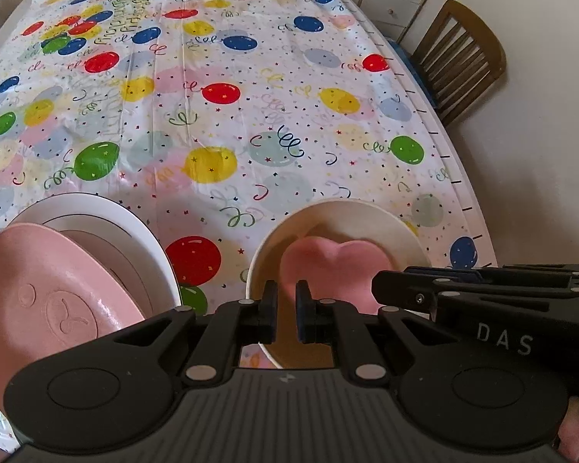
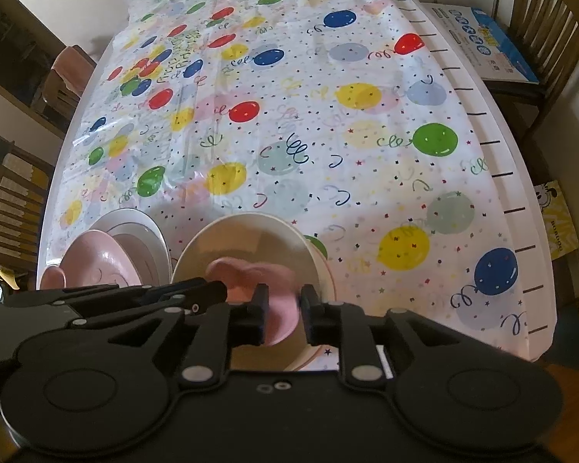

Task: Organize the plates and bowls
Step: 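Lower the pink heart bowl into the cream bowl and open both grippers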

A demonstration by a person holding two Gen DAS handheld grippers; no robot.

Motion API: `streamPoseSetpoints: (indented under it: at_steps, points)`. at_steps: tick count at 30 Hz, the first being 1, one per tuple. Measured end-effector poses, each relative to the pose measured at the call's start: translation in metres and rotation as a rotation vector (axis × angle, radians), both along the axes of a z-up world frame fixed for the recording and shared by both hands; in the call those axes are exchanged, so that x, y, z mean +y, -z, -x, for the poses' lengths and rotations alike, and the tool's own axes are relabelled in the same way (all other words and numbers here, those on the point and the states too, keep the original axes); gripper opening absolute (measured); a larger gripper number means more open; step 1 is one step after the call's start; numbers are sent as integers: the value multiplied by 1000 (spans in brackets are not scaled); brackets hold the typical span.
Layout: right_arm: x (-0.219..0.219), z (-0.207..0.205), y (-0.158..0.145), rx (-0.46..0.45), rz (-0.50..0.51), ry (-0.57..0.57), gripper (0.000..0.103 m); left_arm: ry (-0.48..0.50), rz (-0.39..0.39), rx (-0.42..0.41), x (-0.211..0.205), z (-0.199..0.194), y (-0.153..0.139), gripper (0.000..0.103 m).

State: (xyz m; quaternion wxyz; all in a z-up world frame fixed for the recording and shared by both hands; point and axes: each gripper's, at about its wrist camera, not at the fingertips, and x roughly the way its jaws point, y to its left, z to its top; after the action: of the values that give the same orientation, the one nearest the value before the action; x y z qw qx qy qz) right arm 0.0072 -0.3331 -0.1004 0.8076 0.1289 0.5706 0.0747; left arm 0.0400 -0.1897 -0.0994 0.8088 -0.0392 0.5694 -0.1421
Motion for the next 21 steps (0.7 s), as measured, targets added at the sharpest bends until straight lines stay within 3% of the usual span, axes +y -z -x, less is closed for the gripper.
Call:
streamPoseSetpoints:
  at_steps: [19, 21]
  points:
    - [0, 26, -38, -123, 10, -20, 39, 37, 27, -127, 11, 24, -38, 10]
    - [1, 29, -43, -145, 11, -26, 45, 39, 32, -143, 14, 27, -42, 10]
